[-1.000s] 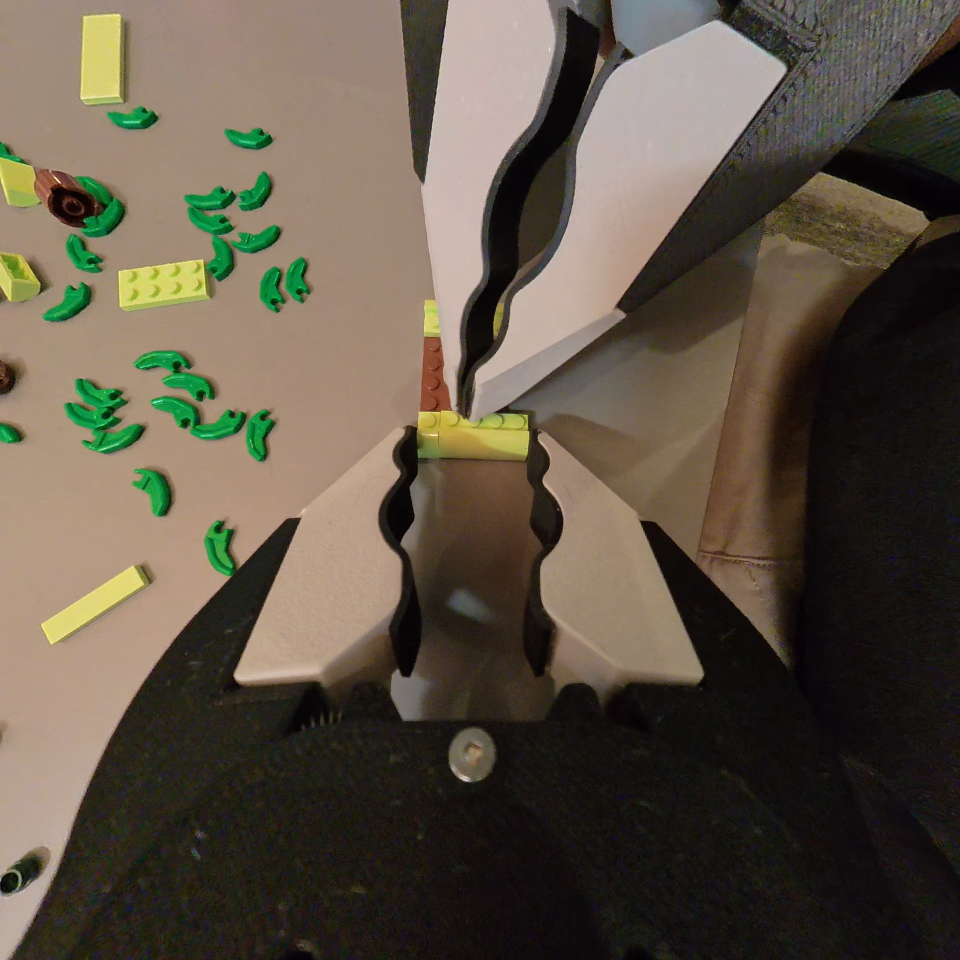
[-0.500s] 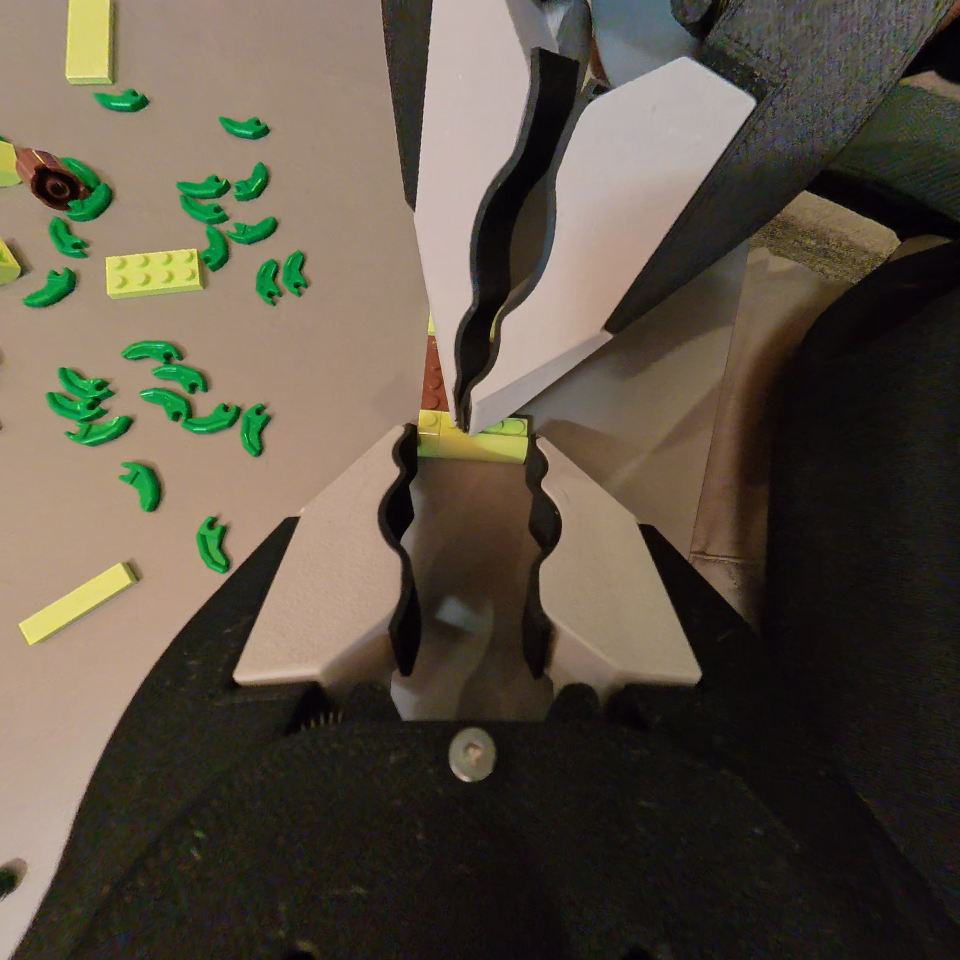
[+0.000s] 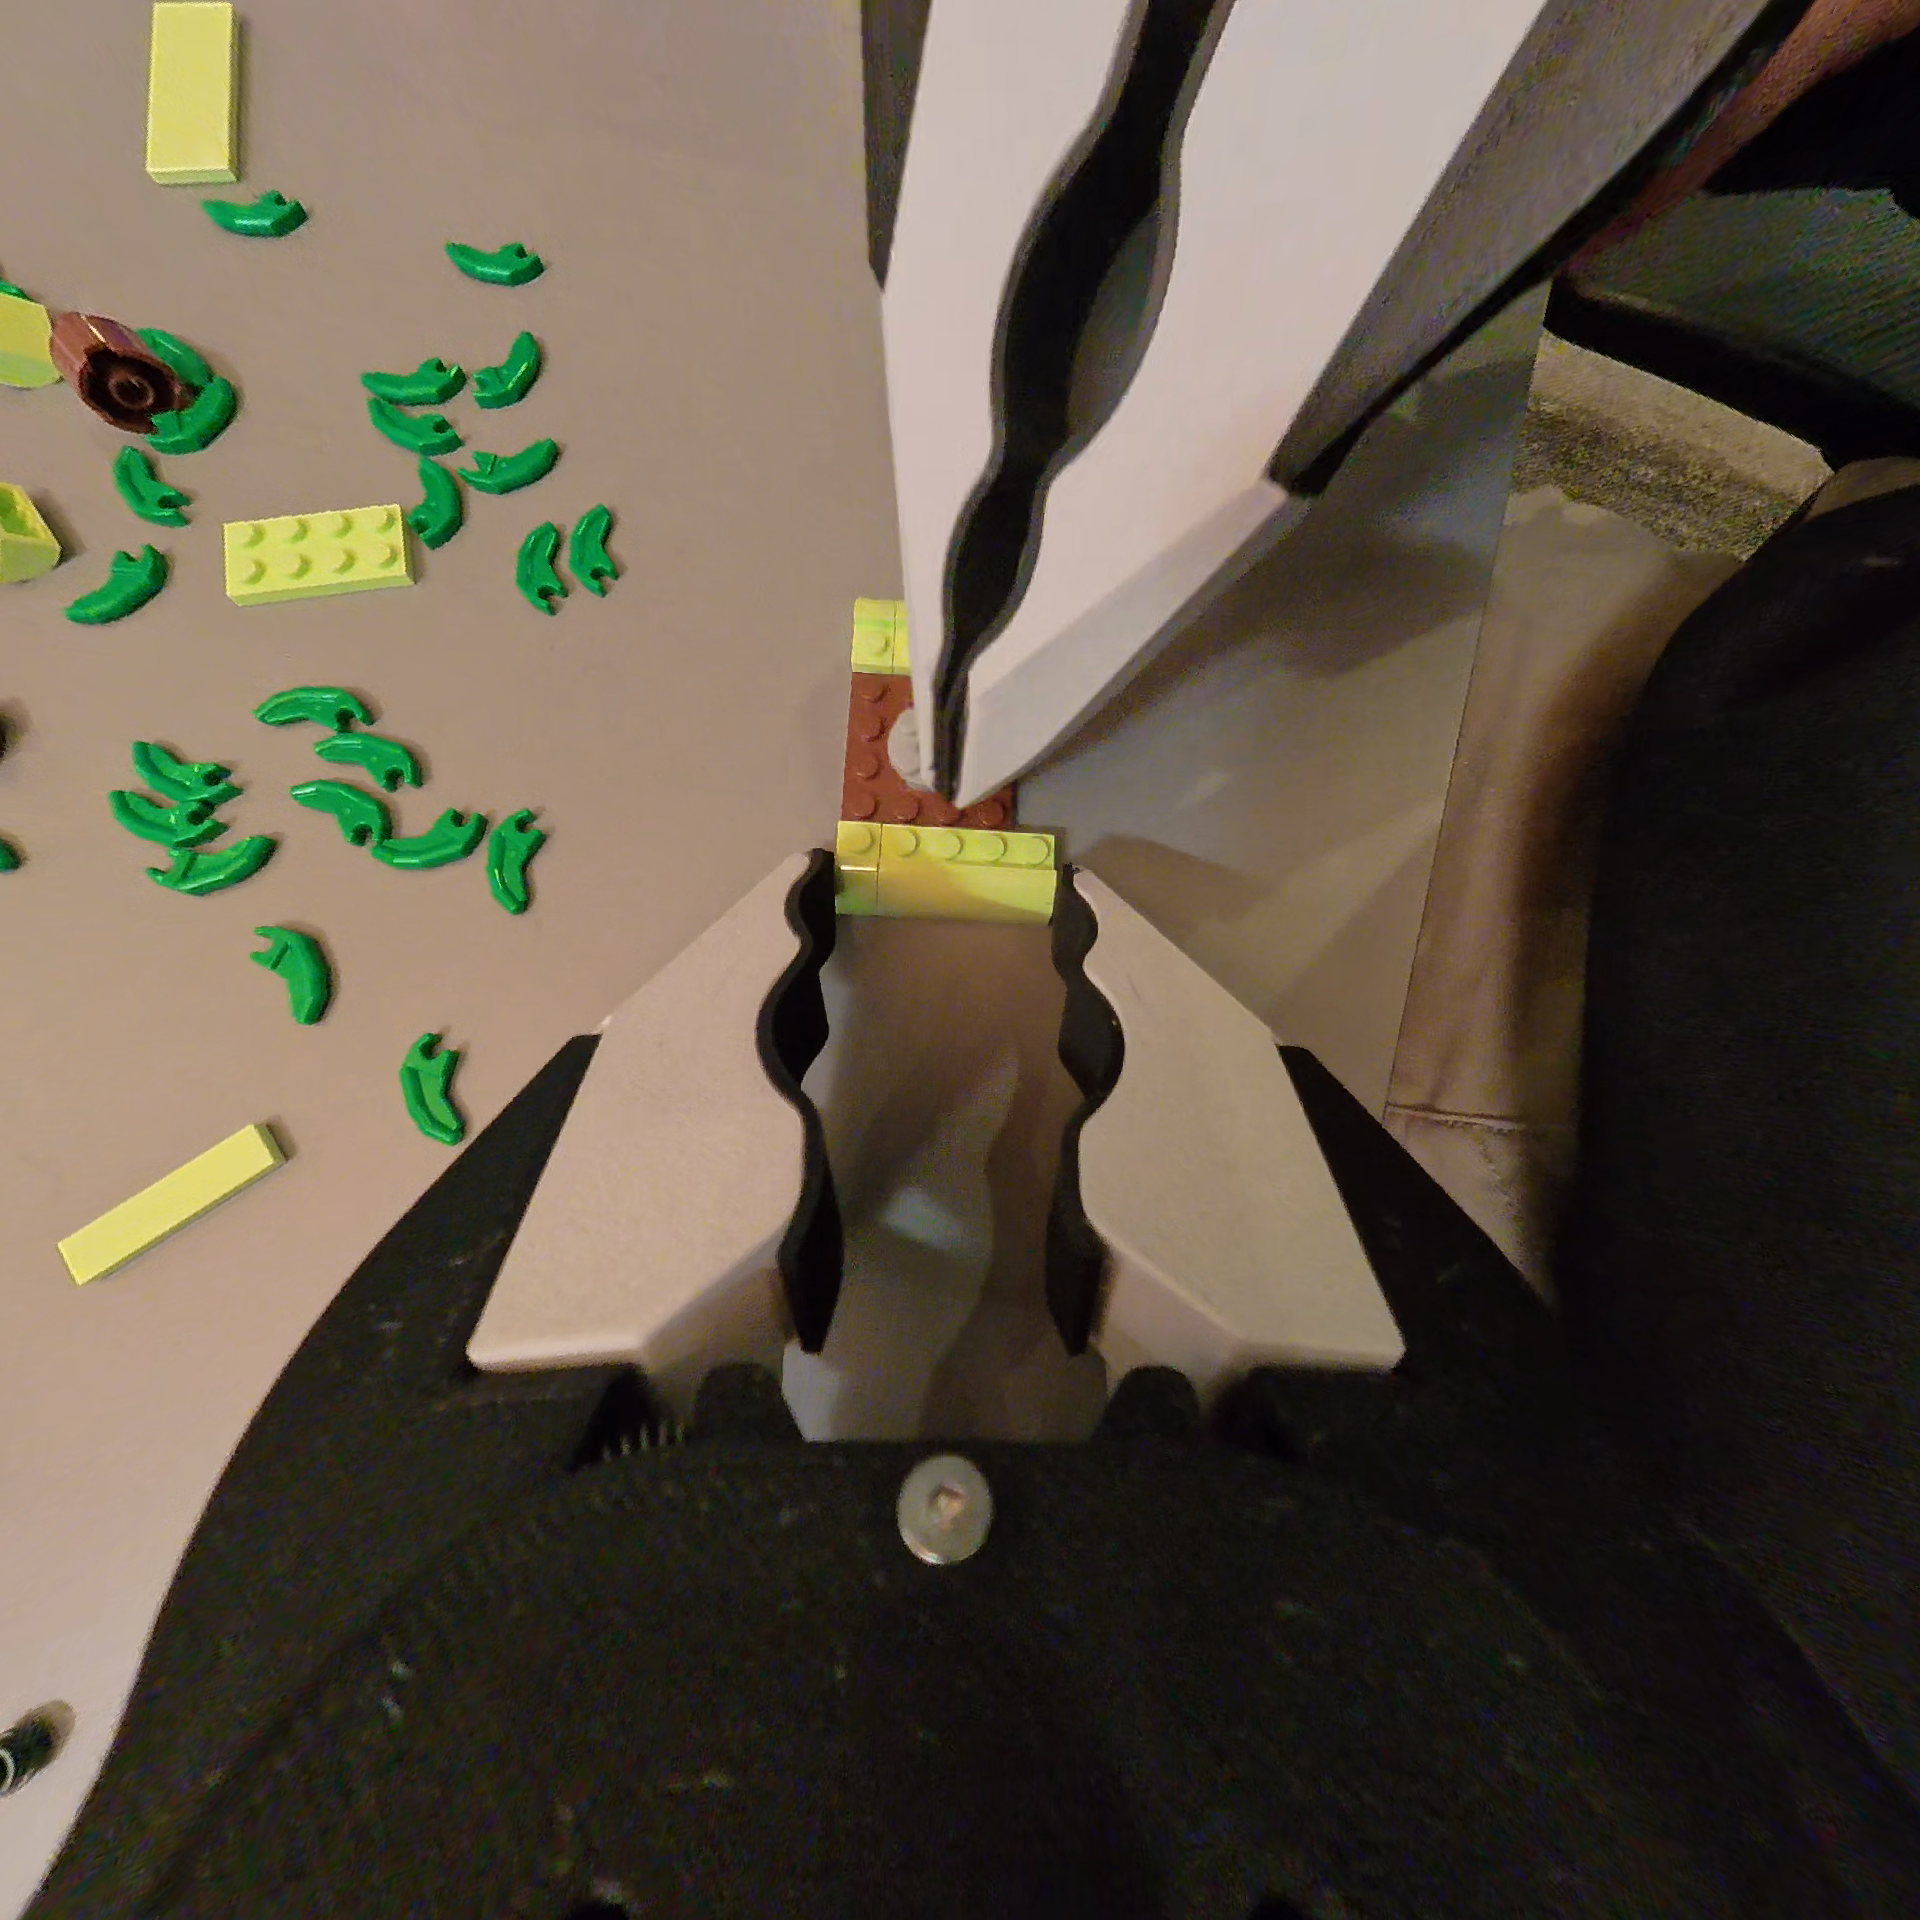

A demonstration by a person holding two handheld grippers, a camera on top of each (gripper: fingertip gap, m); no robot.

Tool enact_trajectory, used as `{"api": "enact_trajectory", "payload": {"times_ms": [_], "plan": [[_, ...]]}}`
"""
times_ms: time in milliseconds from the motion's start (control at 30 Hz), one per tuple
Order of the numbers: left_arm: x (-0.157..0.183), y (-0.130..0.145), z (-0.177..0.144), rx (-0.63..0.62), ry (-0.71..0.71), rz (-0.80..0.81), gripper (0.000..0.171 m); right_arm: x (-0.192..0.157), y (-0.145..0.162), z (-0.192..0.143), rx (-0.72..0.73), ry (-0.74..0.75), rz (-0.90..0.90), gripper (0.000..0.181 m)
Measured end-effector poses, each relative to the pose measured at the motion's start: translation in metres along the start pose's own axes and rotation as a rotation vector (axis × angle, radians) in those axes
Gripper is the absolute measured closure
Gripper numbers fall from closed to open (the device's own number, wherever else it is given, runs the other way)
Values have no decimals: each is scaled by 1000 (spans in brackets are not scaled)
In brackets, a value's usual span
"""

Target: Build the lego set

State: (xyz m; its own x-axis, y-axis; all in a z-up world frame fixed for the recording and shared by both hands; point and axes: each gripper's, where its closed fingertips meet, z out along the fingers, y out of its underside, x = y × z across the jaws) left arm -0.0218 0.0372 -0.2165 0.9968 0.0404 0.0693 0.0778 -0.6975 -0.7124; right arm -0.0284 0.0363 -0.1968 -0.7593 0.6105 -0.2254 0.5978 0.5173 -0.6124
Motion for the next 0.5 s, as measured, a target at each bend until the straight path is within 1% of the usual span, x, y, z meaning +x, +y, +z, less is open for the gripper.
{"api": "enact_trajectory", "payload": {"times_ms": [67,133,267,400,500], "plan": [[0,0,0,0,2,-2,130,-2,6,6,-29,2,-18,181],[0,0,0,1,4,-3,130,-5,6,10,-30,-8,-21,181],[0,0,0,1,4,-3,130,-5,6,11,-79,-5,33,181],[0,0,0,1,6,-4,130,-5,8,11,-134,31,26,181],[0,0,0,1,6,-6,130,-5,8,11,-97,4,97,181]]}}
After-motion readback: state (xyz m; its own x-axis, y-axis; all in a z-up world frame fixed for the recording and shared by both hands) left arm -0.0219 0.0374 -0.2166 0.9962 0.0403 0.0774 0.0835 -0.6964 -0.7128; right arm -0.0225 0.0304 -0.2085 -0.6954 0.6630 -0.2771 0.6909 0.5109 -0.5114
